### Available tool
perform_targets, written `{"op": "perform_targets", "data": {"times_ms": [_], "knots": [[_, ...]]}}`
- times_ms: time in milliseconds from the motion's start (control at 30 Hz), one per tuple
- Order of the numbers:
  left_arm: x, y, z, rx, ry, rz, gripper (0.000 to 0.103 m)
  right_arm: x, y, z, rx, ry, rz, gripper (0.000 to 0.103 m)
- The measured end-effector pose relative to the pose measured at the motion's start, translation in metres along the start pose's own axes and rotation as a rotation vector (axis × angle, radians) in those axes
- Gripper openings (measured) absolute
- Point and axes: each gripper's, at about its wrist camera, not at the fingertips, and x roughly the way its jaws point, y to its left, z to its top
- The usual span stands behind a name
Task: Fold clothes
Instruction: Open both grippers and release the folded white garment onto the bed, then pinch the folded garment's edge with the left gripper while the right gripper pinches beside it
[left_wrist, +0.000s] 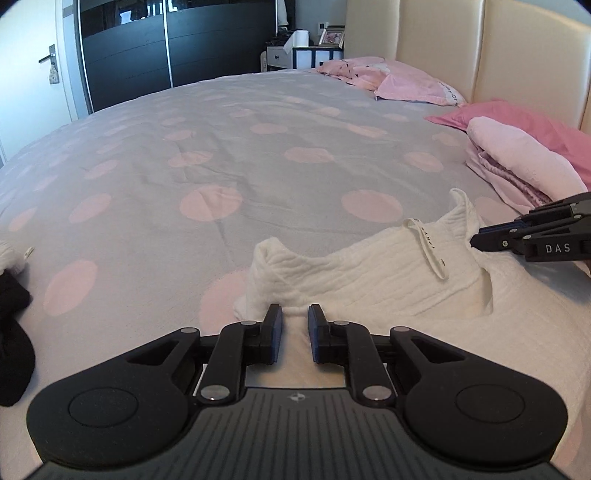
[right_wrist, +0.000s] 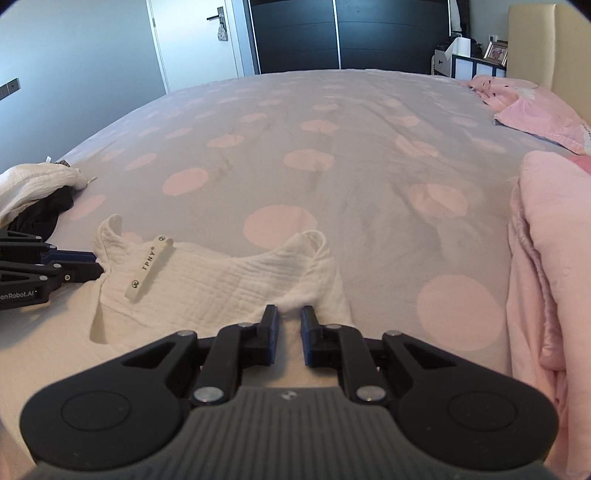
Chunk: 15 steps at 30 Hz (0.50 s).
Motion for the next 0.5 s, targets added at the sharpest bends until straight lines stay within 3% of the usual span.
{"op": "perform_targets", "data": {"times_ms": [300, 367, 400, 500], "knots": [[-0.025, -0.002, 0.006, -0.037, -0.048, 0.029, 0.015, -0.017, 0.006, 0.008, -0.010, -0.011, -0.008, 0.017], [-0.042, -0.005, 0.007, -0.032, -0.088, 0.038, 0.018, -0.035, 0.004, 0.008, 0.013, -0.059, 0.001, 0.023], [-0.050, -0.007, 0.007, -0.030, -0.107, 0.042, 0.020, -0.043, 0.003, 0.007, 0.027, -0.070, 0.002, 0.034], [-0.066, -0.010, 0.005, -0.029, -0.106, 0.073, 0.027, -0.066, -0.001, 0.003, 0.067, -0.099, 0.004, 0.036]]}}
